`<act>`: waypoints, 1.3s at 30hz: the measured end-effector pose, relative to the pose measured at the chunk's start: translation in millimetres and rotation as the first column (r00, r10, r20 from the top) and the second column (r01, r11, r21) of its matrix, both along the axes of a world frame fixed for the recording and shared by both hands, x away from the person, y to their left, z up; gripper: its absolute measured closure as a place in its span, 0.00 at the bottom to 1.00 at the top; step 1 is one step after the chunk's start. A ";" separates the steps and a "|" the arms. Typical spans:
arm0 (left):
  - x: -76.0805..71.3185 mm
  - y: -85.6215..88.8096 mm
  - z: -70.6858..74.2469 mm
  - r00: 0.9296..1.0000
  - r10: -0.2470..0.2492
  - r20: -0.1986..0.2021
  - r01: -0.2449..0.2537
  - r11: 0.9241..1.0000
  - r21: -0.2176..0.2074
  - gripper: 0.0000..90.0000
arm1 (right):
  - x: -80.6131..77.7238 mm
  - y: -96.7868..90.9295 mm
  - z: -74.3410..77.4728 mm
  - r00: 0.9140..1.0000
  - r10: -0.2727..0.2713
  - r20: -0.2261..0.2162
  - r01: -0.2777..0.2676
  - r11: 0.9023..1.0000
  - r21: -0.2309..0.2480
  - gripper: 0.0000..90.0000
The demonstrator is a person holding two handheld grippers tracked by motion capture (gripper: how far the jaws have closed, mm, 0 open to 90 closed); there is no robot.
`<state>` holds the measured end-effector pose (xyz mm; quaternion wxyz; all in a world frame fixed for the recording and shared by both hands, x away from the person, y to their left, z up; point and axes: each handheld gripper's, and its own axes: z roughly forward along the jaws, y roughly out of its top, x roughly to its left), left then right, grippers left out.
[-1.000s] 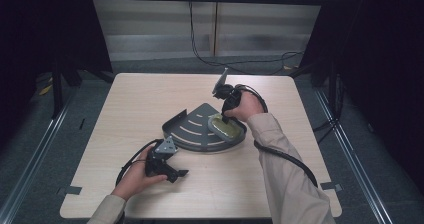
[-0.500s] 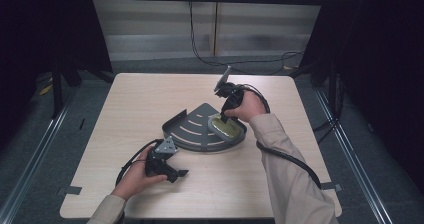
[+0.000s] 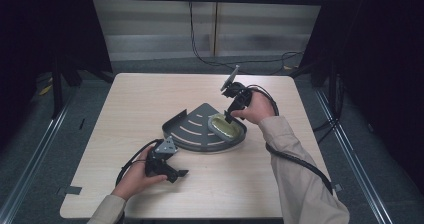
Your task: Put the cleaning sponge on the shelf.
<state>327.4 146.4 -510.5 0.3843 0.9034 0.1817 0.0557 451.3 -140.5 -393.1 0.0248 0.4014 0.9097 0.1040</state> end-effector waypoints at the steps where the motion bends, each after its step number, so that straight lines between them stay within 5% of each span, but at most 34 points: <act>1: 0.0 0.0 -0.1 1.000 -0.001 0.000 0.001 1.000 -0.001 0.05 | -1.4 -1.6 0.4 1.000 0.001 0.001 -0.001 1.000 0.005 0.39; 20: 0.0 -0.1 -0.3 1.000 0.001 0.005 -0.001 1.000 -0.001 0.05 | -42.2 -38.1 6.0 0.999 0.042 0.034 -0.044 0.998 0.049 0.29; 39: -0.2 -0.1 -0.3 1.000 0.001 0.002 -0.001 1.000 -0.001 0.05 | -81.9 -78.2 -21.8 0.998 0.041 0.057 -0.046 0.995 0.088 0.28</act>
